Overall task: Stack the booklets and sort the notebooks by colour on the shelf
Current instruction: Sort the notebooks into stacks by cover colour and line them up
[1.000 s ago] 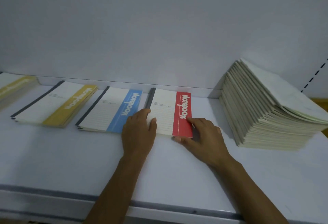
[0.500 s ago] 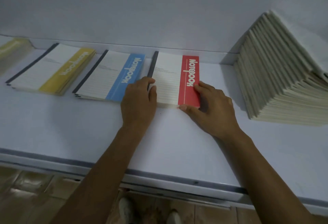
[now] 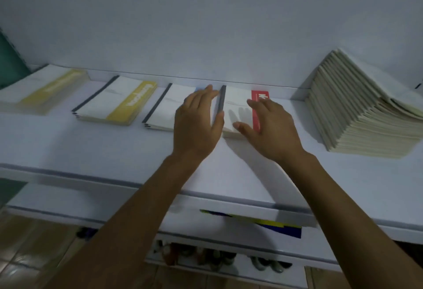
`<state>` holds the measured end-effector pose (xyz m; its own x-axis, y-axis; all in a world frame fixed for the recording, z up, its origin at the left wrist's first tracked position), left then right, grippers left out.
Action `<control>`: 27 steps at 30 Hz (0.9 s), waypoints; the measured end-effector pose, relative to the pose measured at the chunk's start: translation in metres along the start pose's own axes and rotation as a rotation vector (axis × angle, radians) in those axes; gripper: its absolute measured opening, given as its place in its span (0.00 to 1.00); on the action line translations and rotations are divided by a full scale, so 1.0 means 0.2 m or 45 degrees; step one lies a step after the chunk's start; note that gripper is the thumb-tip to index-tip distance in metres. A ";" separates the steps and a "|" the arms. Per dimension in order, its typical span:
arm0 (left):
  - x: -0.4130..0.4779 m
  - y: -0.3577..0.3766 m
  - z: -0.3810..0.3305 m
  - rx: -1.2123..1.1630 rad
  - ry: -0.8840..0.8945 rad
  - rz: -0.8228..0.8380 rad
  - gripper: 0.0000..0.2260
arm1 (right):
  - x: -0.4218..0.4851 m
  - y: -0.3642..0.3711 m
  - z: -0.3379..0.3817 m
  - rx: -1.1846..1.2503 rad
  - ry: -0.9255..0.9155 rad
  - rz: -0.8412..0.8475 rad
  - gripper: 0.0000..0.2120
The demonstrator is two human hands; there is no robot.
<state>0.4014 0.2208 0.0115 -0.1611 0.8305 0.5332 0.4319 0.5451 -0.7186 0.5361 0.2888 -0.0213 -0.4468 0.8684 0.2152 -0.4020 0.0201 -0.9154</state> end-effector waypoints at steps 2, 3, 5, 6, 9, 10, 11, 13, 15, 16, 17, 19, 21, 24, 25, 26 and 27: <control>-0.07 -0.19 0.09 0.152 0.038 0.003 0.20 | -0.03 0.01 0.18 0.015 -0.047 0.001 0.31; -0.12 -0.29 0.15 0.236 0.028 0.012 0.20 | -0.04 0.02 0.27 0.045 -0.062 0.006 0.31; -0.23 -0.47 0.28 0.377 0.011 0.039 0.22 | -0.09 0.06 0.48 0.100 -0.104 0.018 0.29; -0.29 -0.57 0.34 0.435 0.005 0.054 0.23 | -0.12 0.08 0.61 0.118 -0.137 0.022 0.29; -0.50 -0.88 0.54 0.592 -0.062 0.061 0.26 | -0.23 0.16 1.04 0.168 -0.268 0.028 0.27; -0.59 -0.99 0.59 0.631 -0.084 0.043 0.26 | -0.28 0.19 1.18 0.182 -0.320 0.032 0.27; -0.67 -1.10 0.63 0.664 -0.108 0.029 0.27 | -0.33 0.22 1.32 0.197 -0.373 0.035 0.27; -0.84 -1.30 0.72 0.713 -0.176 0.034 0.28 | -0.43 0.28 1.57 0.227 -0.458 0.045 0.28; -0.99 -1.46 0.80 0.737 -0.236 0.041 0.29 | -0.51 0.32 1.75 0.250 -0.505 0.073 0.28; -1.04 -1.53 0.83 0.746 -0.252 0.041 0.29 | -0.54 0.35 1.81 0.255 -0.514 0.093 0.28; -1.09 -1.59 0.85 0.757 -0.256 0.036 0.29 | -0.55 0.36 1.87 0.251 -0.520 0.103 0.28; -1.15 -1.71 0.86 0.793 -0.238 -0.001 0.30 | -0.57 0.35 1.97 0.238 -0.539 0.106 0.28; -1.20 -1.79 0.89 0.817 -0.243 -0.031 0.30 | -0.59 0.34 2.06 0.249 -0.562 0.101 0.28; -1.22 -1.82 0.95 0.803 -0.274 -0.043 0.30 | -0.57 0.36 2.15 0.244 -0.597 0.083 0.28; -1.21 -1.81 0.97 0.795 -0.275 -0.027 0.31 | -0.56 0.37 2.16 0.238 -0.600 0.079 0.28; -1.21 -1.79 0.99 0.785 -0.274 -0.004 0.31 | -0.54 0.39 2.17 0.237 -0.595 0.083 0.28; -1.21 -1.76 1.02 0.774 -0.280 0.020 0.31 | -0.52 0.42 2.17 0.241 -0.585 0.092 0.28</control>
<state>0.1062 -0.1485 0.0446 -0.3649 0.8078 0.4629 -0.1335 0.4467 -0.8847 0.2025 -0.0149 0.0272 -0.7673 0.5555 0.3204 -0.4764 -0.1593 -0.8647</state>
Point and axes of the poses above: each hand's wrist, its own x-axis towards the middle knuckle, its own y-axis out of the palm, z = x × y, the point moved 10 cm from there along x, towards the middle knuckle, and after that the axes turned 6 degrees about z, right-handed, at the moved point
